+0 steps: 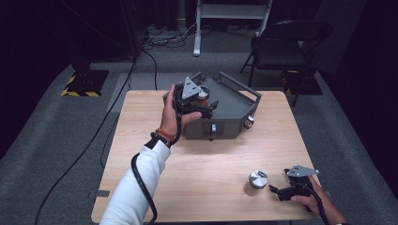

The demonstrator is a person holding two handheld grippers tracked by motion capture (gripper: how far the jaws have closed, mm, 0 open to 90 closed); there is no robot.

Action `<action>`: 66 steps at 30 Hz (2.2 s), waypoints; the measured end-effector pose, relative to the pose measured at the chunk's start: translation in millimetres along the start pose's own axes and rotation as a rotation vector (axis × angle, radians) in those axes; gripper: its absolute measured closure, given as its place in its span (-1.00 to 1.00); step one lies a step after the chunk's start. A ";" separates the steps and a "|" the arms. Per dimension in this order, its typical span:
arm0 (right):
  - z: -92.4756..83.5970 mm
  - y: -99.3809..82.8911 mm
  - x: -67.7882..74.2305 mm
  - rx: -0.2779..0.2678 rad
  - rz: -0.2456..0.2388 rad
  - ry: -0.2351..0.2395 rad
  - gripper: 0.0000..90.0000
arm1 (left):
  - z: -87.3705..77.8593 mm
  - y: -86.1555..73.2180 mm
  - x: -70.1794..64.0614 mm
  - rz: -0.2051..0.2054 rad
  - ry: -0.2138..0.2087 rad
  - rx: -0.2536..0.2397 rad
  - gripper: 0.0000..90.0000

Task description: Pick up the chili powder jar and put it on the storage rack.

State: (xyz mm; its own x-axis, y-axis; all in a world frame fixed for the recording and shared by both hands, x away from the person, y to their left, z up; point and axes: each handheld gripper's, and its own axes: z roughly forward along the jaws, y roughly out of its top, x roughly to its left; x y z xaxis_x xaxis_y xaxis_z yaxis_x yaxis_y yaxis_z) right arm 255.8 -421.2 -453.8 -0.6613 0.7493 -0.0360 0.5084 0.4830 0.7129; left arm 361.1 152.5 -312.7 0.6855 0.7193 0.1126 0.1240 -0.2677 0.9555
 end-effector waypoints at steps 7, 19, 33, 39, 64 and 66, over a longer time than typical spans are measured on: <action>0.0 0.0 0.1 0.000 0.000 0.000 -1.00 | -12.2 -8.3 -7.2 0.039 -0.032 0.003 -0.99; -0.1 -0.1 0.4 0.000 0.001 -0.002 -1.00 | -21.0 -35.0 -19.1 0.055 -0.049 0.008 -0.99; -0.1 -0.1 0.6 0.000 0.002 -0.003 -1.00 | -22.5 -80.1 -40.4 0.058 -0.016 0.031 -0.99; -0.1 -0.1 0.8 0.000 0.003 -0.003 -1.00 | -19.6 -92.8 -45.9 0.070 -0.031 0.070 -0.99; -0.2 -0.2 1.0 0.000 0.003 -0.004 -1.00 | -34.7 -129.3 -53.2 0.075 -0.109 0.192 -0.99; -0.2 -0.2 1.0 0.000 0.003 -0.004 -1.00 | -37.4 -131.7 -53.7 0.076 -0.113 0.205 -0.99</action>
State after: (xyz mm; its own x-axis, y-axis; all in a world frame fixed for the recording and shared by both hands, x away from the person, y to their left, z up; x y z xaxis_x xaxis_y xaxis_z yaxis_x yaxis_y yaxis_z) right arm 255.0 -420.6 -453.9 -0.6574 0.7527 -0.0365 0.5106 0.4805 0.7130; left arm 281.1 173.1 -434.5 0.7730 0.6189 0.1394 0.2045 -0.4511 0.8688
